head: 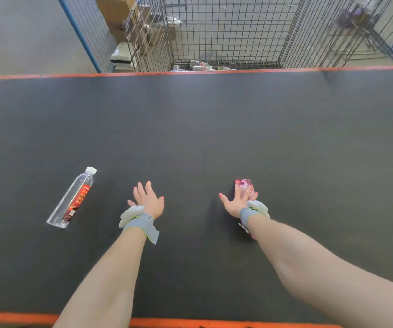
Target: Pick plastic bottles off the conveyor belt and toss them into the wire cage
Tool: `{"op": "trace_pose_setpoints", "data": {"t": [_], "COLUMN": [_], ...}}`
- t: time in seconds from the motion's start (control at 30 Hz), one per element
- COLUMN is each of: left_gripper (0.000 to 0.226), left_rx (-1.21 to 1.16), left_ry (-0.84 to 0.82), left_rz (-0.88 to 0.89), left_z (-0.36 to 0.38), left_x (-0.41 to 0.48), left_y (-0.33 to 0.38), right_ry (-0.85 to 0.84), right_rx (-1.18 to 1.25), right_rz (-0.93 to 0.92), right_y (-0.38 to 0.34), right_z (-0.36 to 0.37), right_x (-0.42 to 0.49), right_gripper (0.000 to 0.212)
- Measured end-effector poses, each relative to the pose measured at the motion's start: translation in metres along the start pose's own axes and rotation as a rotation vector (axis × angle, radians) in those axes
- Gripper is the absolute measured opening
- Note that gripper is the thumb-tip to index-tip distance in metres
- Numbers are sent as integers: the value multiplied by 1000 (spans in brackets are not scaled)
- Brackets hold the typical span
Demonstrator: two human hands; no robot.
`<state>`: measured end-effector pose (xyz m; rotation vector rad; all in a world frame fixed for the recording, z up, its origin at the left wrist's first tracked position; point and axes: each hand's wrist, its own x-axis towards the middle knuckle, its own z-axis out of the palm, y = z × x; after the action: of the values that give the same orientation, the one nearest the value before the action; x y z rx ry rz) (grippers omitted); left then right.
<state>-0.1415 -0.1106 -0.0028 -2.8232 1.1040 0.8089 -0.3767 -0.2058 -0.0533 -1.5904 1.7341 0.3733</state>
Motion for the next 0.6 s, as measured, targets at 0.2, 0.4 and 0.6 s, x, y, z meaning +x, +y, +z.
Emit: {"op": "trace_pose_setpoints", "data": {"t": [0.2, 0.4, 0.6], "left_gripper": [85, 88, 86], "left_rx": [55, 68, -90], "left_ry": [96, 26, -66], "left_rz": [-207, -239, -100], "left_z": [-12, -1, -16], "left_x": [22, 38, 83], "left_y": [-43, -44, 6], "right_ry": [189, 92, 48], "right_rx": [-206, -73, -31], "right_rz": [-212, -338, -360], "right_y": [-37, -99, -129], "right_z": [6, 11, -18], "right_x": [1, 8, 40], "right_gripper": [73, 75, 74]}}
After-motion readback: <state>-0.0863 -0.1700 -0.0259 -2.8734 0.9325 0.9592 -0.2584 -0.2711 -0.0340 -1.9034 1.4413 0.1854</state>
